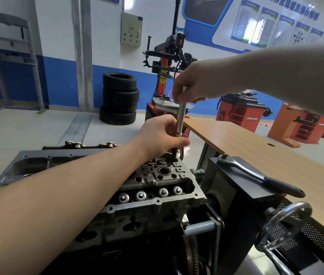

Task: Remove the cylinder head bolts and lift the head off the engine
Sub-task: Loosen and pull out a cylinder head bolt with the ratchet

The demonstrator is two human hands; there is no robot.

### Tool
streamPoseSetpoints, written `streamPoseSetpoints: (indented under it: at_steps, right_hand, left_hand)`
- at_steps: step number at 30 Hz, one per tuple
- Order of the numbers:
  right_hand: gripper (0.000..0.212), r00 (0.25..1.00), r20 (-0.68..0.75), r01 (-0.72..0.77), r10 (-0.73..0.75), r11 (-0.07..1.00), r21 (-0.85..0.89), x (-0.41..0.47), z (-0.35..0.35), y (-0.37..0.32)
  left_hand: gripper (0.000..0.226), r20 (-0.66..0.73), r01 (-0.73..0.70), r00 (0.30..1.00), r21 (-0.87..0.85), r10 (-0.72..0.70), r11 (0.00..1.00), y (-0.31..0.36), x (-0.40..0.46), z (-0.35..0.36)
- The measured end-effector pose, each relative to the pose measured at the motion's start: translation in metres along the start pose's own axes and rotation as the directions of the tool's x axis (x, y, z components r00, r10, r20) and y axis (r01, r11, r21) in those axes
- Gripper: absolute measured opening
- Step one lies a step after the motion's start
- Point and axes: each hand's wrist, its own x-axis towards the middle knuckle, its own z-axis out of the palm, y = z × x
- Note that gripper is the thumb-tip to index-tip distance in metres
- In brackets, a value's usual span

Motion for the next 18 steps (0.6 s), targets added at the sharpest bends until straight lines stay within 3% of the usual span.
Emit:
streamPoseSetpoints:
  at_steps: [2, 6, 8, 9, 10, 12, 14, 18]
  right_hand:
    - [0.021, 0.997, 0.028, 0.072, -0.071, 0.997, -0.025, -0.0039, -0.0056, 0.0012]
    - [0.036, 0.998, 0.055, 0.039, -0.036, 0.998, -0.040, -0.0063, -0.0096, 0.0052]
    - [0.013, 0.999, 0.031, 0.003, -0.006, 0.997, 0.074, -0.0071, -0.0056, 0.0059]
    - [0.018, 0.999, 0.013, -0.042, 0.041, 0.995, 0.095, -0.0059, -0.0051, 0.0048]
    - [0.042, 0.994, -0.003, -0.109, 0.110, 0.993, 0.050, -0.0035, -0.0046, 0.0041]
    - [0.065, 0.983, -0.081, -0.173, 0.165, 0.979, -0.110, 0.0001, -0.0050, 0.0023]
    - [0.058, 0.986, -0.138, -0.122, 0.092, 0.967, -0.223, 0.0014, -0.0054, 0.0011]
    - [0.036, 0.992, -0.127, -0.013, -0.009, 0.984, -0.178, -0.0031, -0.0051, 0.0004]
  left_hand:
    - [0.024, 0.055, -0.012, 0.998, -0.051, 0.015, 0.999, -0.0020, 0.0003, -0.0007]
    - [0.034, 0.224, 0.054, 0.975, -0.231, -0.001, 0.971, -0.0057, 0.0003, -0.0047]
    - [0.035, 0.203, 0.056, 0.979, -0.233, -0.007, 0.971, -0.0071, 0.0007, -0.0072]
    - [0.034, 0.182, 0.052, 0.983, -0.219, -0.012, 0.974, -0.0073, 0.0013, -0.0080]
    - [0.033, 0.164, 0.050, 0.986, -0.208, -0.016, 0.977, -0.0073, 0.0014, -0.0082]
    - [0.032, 0.143, 0.045, 0.990, -0.206, -0.015, 0.978, -0.0067, 0.0016, -0.0064]
    - [0.033, 0.139, 0.038, 0.990, -0.193, -0.011, 0.980, -0.0073, 0.0011, -0.0038]
    - [0.028, 0.233, 0.069, 0.972, -0.228, -0.014, 0.971, -0.0088, -0.0023, -0.0029]
